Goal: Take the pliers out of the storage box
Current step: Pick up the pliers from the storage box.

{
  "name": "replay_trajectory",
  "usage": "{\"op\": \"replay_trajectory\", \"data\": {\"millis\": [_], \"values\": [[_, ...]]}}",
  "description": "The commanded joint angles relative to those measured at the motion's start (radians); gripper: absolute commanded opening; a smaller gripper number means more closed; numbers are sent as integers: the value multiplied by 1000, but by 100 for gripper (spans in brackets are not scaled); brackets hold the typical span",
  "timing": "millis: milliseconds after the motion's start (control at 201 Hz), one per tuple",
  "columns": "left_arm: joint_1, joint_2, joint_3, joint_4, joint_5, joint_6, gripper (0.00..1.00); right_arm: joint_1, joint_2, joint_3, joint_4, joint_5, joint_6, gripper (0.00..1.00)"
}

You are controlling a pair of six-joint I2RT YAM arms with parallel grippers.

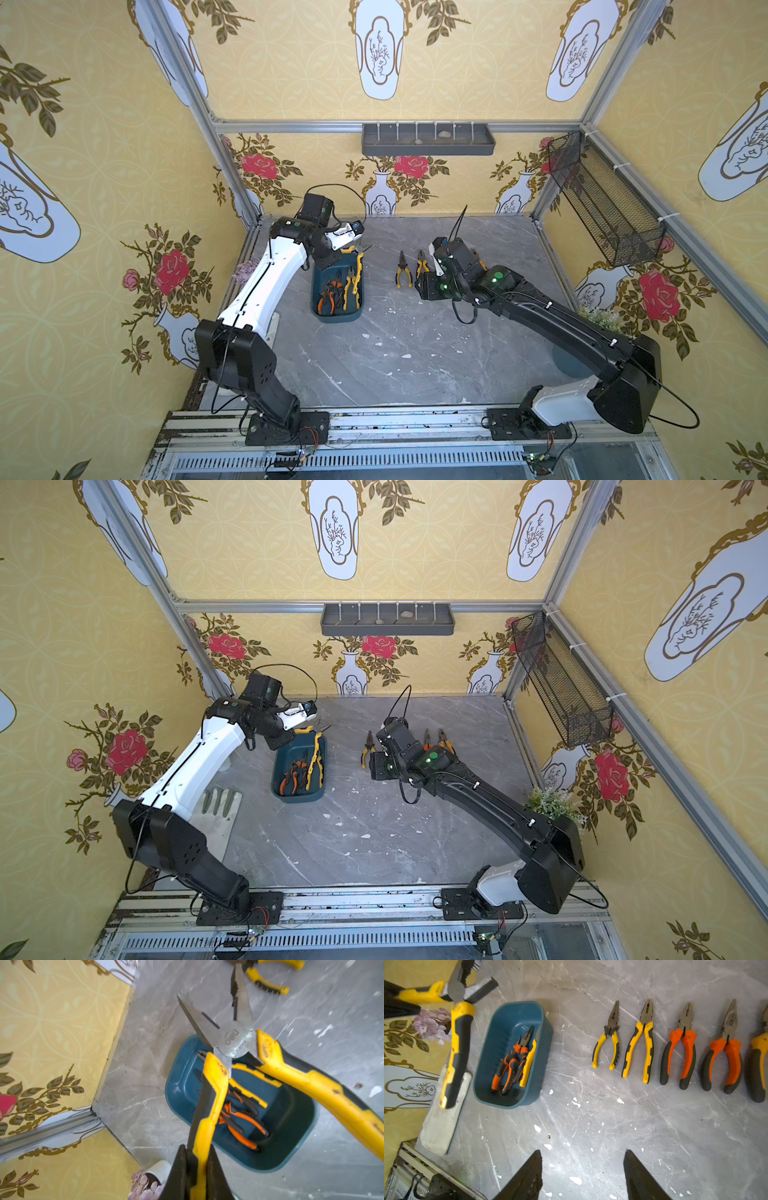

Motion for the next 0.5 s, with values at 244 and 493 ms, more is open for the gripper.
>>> {"op": "replay_trajectory", "data": {"millis": [244,493], "values": [[-246,-337,-471,450,-180,-431,0,-79,186,327,-232,-90,122,70],[-407,-317,-585,607,-485,-603,0,-27,398,655,-465,-95,363,72]]}}
